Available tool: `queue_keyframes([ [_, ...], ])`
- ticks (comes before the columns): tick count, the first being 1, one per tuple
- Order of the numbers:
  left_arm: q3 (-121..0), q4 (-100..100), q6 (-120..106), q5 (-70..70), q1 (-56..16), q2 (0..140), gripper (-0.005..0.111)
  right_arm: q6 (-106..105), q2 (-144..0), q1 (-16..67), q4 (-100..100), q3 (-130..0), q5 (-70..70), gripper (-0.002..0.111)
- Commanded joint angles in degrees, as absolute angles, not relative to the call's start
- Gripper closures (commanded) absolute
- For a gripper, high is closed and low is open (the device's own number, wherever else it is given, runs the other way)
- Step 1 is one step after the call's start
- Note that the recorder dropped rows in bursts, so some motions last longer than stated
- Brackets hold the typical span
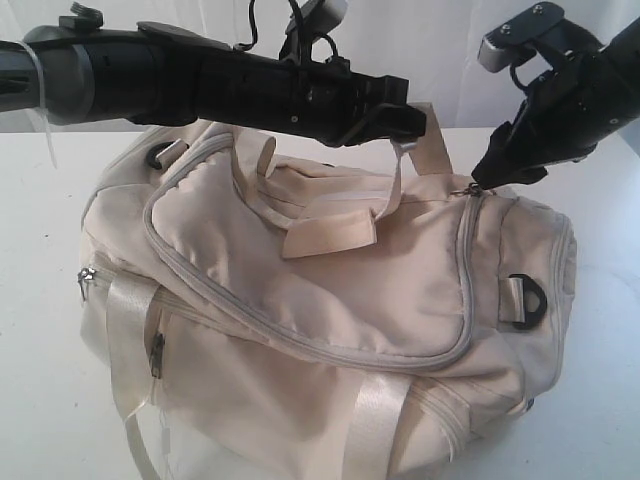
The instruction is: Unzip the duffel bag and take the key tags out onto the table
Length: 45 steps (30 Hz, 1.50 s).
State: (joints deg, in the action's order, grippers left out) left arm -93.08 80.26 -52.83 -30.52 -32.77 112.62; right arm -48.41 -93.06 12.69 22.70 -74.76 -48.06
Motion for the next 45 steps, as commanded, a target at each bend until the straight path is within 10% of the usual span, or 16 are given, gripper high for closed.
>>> queue_keyframes([
  [1, -93.30, 81.27, -52.91, -31.86, -32.57, 111.14, 0.107, -52.69, -94.59, 12.46, 21.80, -74.54, -49.53, 0.054],
  [9, -93.30, 81.27, -52.91, -32.12, -32.57, 111.14, 0.107, -55.86, -98.30, 12.58, 22.85, -74.54, -47.49, 0.057],
  [19, -93.30, 81.27, -52.91, -32.77, -32.57, 111.14, 0.107, -56.55, -100.97, 12.58, 28.87, -74.54, -47.89, 0.108],
  [45, -93.30, 81.27, -52.68, -31.68, -32.68, 111.59, 0.107, -55.00, -88.75, 12.58, 29.58, -74.54, -50.32, 0.108],
])
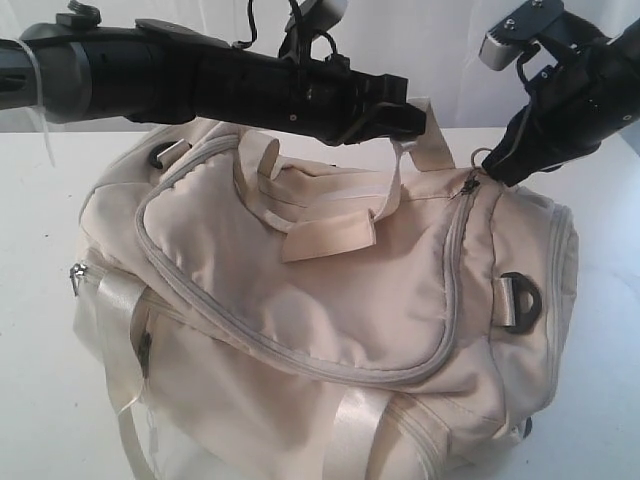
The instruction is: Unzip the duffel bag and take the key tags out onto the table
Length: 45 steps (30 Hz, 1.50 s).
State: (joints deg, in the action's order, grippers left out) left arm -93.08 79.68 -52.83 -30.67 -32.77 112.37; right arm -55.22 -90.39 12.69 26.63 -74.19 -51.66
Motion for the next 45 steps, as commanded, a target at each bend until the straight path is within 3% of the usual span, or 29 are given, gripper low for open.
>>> queue_keyframes([
  [1, -93.30, 81.27, -52.68, -31.68, -32.68, 111.59, 0.107, -55.00, -88.87, 12.58, 30.53, -74.54, -50.16, 0.108],
  [10, -93.30, 81.27, -52.68, -31.46, -32.68, 111.59, 0.107, -55.87, -93.91, 12.58, 32.75, -74.54, -52.78, 0.108],
  [17, -93.30, 81.27, -52.68, -31.46, -32.68, 111.59, 0.107, -56.80, -94.26, 12.58, 33.17, -74.54, -52.78, 0.089],
  [31, -93.30, 81.27, -52.68, -31.33, -32.68, 111.59, 0.107, -59.80, -94.50, 12.81, 41.36, -74.54, -57.39, 0.088],
  [39, -93.30, 81.27, -52.89, -30.45, -32.68, 111.59, 0.107, -62.80, -94.59, 16.09, 37.84, -74.54, -57.06, 0.063],
  [45, -93.30, 81.13, -52.89, -29.33, -32.68, 111.26, 0.107, -60.14, -96.48, 16.60, 32.25, -72.71, -52.37, 0.063],
])
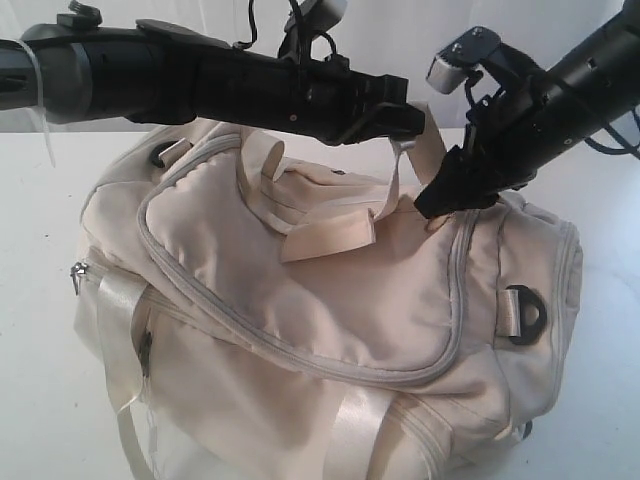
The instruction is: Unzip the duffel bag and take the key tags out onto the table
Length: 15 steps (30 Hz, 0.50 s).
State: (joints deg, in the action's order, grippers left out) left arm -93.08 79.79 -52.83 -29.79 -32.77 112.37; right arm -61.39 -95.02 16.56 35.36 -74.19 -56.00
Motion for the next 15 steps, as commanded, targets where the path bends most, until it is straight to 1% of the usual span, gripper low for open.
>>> queue_keyframes([
  [1, -93.30, 81.13, -52.89, -29.33, -32.68, 111.26, 0.107, -60.14, -96.95, 16.60, 31.53, -72.16, -51.98, 0.063],
  [5, -93.30, 78.87, -52.89, -29.33, -32.68, 111.33, 0.107, -60.14, -98.11, 16.60, 31.18, -71.43, -51.74, 0.066],
  [8, -93.30, 78.61, -52.89, -29.21, -32.56, 111.33, 0.107, -60.14, -98.34, 16.60, 29.29, -71.43, -52.81, 0.079],
  [11, -93.30, 78.61, -52.89, -28.95, -32.56, 111.33, 0.107, -60.14, -98.07, 16.60, 26.53, -71.43, -52.81, 0.104],
  [12, -93.30, 78.61, -52.89, -28.95, -32.56, 111.33, 0.107, -59.71, -97.63, 16.60, 26.65, -71.43, -52.24, 0.108],
  [15, -93.30, 78.37, -52.89, -28.96, -32.56, 111.33, 0.107, -59.67, -95.72, 16.60, 27.14, -71.43, -52.11, 0.108],
])
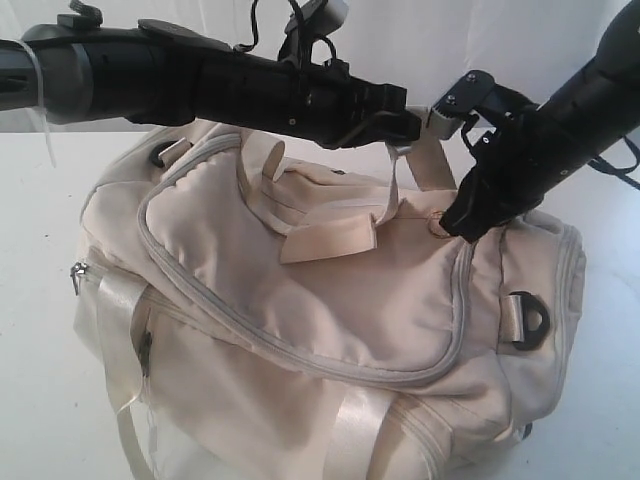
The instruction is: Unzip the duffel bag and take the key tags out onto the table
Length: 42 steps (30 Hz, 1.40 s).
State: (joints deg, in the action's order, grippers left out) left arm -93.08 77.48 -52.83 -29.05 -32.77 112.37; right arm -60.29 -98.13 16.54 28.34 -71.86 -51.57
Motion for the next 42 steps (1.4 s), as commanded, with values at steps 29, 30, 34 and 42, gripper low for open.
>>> queue_keyframes([
  [29, -93.30, 76.51, -52.25, -22.93, -32.56, 111.44, 0.107, -52.72, -79.65, 16.60, 30.20, -69.80, -63.25, 0.108],
  [30, -93.30, 76.51, -52.25, -22.68, -32.56, 111.44, 0.107, -52.45, -79.43, 16.60, 30.20, -68.94, -63.25, 0.108],
  [34, -93.30, 76.51, -52.25, -22.28, -32.56, 111.44, 0.107, -52.30, -79.42, 16.60, 32.08, -65.47, -64.79, 0.108],
  [42, -93.30, 75.66, -52.25, -22.46, -32.56, 111.44, 0.107, -52.69, -77.36, 16.60, 36.47, -60.57, -69.96, 0.108],
])
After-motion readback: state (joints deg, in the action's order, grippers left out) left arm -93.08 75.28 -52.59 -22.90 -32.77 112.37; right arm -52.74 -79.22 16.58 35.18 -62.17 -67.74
